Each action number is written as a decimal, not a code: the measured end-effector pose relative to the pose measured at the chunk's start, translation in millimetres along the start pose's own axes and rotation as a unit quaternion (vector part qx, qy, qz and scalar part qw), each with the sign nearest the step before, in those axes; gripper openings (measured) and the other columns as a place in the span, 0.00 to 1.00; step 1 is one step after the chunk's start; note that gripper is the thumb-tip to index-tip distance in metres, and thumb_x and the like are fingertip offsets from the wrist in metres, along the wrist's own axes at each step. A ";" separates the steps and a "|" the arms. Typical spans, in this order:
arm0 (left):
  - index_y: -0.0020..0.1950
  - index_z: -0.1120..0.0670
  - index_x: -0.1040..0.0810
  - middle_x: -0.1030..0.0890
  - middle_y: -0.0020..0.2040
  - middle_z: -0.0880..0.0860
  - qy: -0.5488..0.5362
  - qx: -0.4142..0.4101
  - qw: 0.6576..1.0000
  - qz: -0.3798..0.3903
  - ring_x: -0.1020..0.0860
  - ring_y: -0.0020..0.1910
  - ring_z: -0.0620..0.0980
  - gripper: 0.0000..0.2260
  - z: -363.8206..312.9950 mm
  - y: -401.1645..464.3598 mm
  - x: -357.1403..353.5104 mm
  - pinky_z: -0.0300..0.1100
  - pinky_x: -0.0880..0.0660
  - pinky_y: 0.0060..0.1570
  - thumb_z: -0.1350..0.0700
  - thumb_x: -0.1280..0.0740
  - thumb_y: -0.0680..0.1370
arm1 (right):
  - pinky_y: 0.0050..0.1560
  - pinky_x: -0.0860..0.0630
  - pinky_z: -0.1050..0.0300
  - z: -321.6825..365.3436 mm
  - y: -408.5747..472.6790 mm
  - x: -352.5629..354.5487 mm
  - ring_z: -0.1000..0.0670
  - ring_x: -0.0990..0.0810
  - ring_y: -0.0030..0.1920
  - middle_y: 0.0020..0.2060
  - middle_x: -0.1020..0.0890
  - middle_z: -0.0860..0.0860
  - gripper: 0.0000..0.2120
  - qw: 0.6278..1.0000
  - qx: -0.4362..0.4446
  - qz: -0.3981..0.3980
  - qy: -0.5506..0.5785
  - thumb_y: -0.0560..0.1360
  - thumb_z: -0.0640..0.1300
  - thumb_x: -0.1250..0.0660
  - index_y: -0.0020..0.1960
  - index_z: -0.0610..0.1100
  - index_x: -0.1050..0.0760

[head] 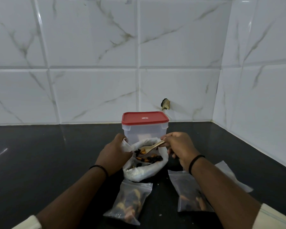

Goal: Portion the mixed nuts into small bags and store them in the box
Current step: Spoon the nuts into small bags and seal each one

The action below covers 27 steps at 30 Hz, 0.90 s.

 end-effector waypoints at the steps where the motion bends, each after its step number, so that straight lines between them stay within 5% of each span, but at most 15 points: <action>1: 0.56 0.47 0.32 0.24 0.46 0.46 -0.001 0.000 1.000 0.001 0.22 0.45 0.48 0.14 -0.3 0.0 -0.1 0.42 0.25 0.44 0.51 0.30 0.75 | 0.21 0.36 0.62 0.5 0.4 2.6 0.54 0.28 0.24 0.35 0.16 0.44 0.09 1.000 0.003 -0.011 0.000 0.77 0.36 0.38 0.46 0.40 0.19; 11: 0.55 0.46 0.33 0.23 0.47 0.46 -0.009 0.007 1.000 0.002 0.22 0.48 0.49 0.16 0.5 -1.0 -0.8 0.45 0.24 0.47 0.48 0.28 0.73 | 0.24 0.35 0.61 5.8 -0.1 14.9 0.53 0.30 0.25 0.37 0.14 0.43 0.07 0.997 0.011 -0.045 0.063 0.77 0.38 0.36 0.47 0.39 0.19; 23: 0.56 0.45 0.31 0.22 0.47 0.43 -0.054 -0.024 0.998 -0.021 0.22 0.46 0.44 0.16 -6.5 -4.3 5.0 0.44 0.23 0.47 0.48 0.28 0.73 | 0.33 0.25 0.61 50.6 -30.1 -30.8 0.50 0.19 0.37 0.47 0.14 0.48 0.08 0.963 0.189 0.183 0.055 0.81 0.35 0.36 0.53 0.42 0.18; 27: 0.58 0.46 0.30 0.21 0.49 0.45 -0.049 -0.022 0.998 -0.024 0.21 0.47 0.45 0.17 -5.9 -3.7 4.8 0.43 0.24 0.45 0.47 0.28 0.73 | 0.38 0.24 0.59 57.1 -32.6 -33.5 0.50 0.17 0.41 0.50 0.14 0.48 0.10 0.951 0.233 0.199 0.026 0.80 0.35 0.36 0.53 0.43 0.17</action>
Point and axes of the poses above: each hand's wrist, its own y-axis towards the middle knuckle, its own x-axis out of the back of the hand, z = x × y, the point moved 8 cm from there along y, towards the middle knuckle
